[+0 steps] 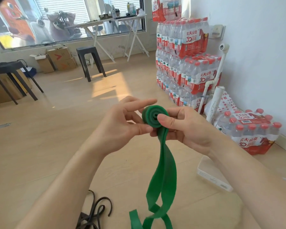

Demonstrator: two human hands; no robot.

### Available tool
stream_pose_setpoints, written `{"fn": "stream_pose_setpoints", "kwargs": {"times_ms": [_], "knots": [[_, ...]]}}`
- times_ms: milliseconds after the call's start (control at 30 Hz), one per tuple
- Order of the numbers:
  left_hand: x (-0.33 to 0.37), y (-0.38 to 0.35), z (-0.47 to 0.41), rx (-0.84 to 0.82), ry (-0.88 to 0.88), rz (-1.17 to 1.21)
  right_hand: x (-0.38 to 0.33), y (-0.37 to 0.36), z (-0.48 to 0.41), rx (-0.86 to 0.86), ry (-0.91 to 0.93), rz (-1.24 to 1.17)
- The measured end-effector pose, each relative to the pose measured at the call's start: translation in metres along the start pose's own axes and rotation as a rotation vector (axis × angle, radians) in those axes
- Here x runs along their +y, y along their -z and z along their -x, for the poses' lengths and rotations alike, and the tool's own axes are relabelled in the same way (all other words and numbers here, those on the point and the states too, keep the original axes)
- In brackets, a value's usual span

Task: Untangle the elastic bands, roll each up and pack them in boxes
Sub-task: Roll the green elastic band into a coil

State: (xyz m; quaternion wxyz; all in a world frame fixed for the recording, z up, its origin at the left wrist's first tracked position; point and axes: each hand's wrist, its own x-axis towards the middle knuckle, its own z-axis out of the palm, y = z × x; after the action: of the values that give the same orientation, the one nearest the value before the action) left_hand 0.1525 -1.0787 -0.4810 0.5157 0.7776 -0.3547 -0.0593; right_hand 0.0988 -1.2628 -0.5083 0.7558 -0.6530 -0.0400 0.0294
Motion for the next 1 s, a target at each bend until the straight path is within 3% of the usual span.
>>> {"fn": "stream_pose_setpoints", "kwargs": {"times_ms": [167, 367, 567, 867, 1000], "knots": [[0.0, -0.002, 0.001, 0.001, -0.173, -0.254, 0.0, 0.003, 0.002, -0.142, -0.047, -0.089], [0.003, -0.007, 0.005, -0.039, -0.108, -0.066, 0.004, -0.003, 0.002, -0.198, -0.079, -0.109], [0.006, -0.003, 0.005, 0.146, -0.108, -0.081, 0.004, -0.007, -0.002, -0.11, -0.105, -0.032], [0.006, -0.006, 0.005, 0.167, -0.058, -0.127, 0.009, -0.013, -0.002, -0.027, -0.091, 0.096], [0.002, -0.009, 0.002, 0.178, -0.125, -0.382, 0.005, -0.02, 0.001, -0.033, -0.046, 0.216]]}}
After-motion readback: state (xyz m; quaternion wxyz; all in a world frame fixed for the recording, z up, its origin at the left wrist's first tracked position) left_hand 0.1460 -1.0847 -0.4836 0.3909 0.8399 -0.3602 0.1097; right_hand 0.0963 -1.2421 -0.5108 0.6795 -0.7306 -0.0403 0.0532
